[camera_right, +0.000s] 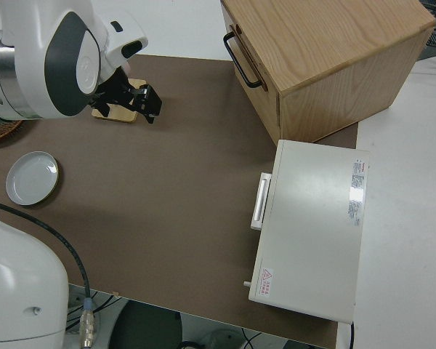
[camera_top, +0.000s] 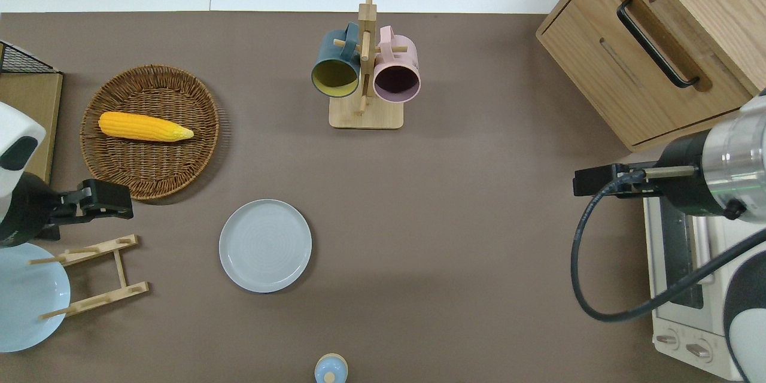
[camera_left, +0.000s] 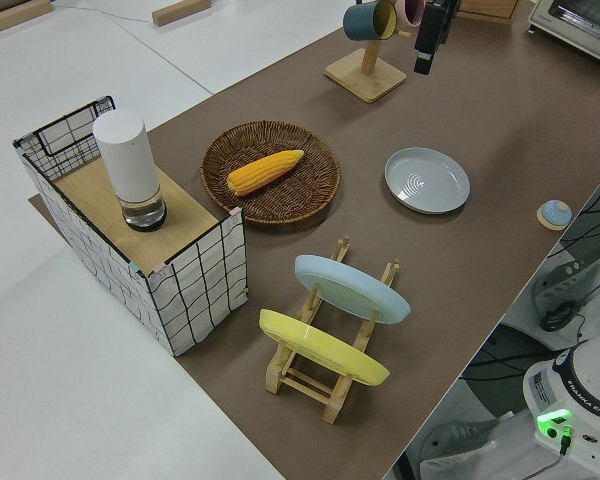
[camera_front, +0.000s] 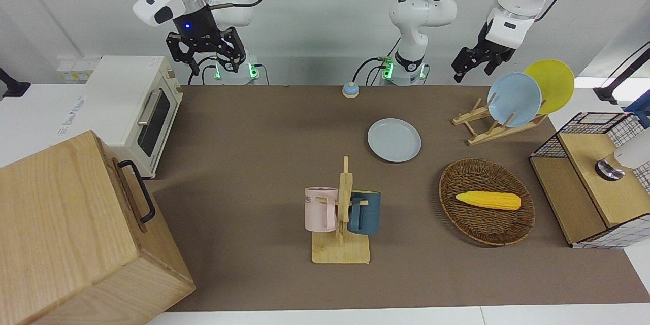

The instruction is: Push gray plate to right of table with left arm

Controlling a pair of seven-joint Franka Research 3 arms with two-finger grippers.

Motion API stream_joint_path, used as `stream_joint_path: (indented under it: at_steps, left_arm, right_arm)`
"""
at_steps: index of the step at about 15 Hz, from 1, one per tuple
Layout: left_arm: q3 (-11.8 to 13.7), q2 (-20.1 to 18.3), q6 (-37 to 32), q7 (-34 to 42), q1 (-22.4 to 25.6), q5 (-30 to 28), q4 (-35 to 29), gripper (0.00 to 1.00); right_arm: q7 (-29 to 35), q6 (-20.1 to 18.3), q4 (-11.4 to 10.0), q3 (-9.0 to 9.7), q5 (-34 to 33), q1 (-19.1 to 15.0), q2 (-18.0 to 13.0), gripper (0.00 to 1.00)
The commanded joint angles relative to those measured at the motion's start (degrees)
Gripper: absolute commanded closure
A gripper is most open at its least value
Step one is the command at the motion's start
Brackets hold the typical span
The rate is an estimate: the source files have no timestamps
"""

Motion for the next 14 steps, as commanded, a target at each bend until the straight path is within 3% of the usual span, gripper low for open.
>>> stream_joint_path:
  at_steps: [1, 4, 12, 14]
  left_arm:
    - [1.47, -0.98, 0.73, -0.05, -0.66, -0.66, -1.27, 0.01]
    - [2.87, -3.27, 3.1, 0.39, -0.66, -0.75, -5.06, 0.01]
    - [3.76, -2.13, 8.29, 0.21, -1.89, -0.75, -11.55, 0.01]
    - [3.76, -1.95, 13.54, 0.3, -1.97, -0.67, -17.69, 0.01]
  right_arm:
    - [0.12, -0.4, 0.8, 0.23, 0.92, -0.37, 0.36, 0.005]
    - [0.12, -0.4, 0.8, 0.23, 0.92, -0.37, 0.36, 0.005]
    - [0.12, -0.31, 0.8, 0.23, 0.92, -0.37, 0.36, 0.005]
    - [0.12, -0.4, 0.8, 0.23, 0.92, -0.37, 0.36, 0.005]
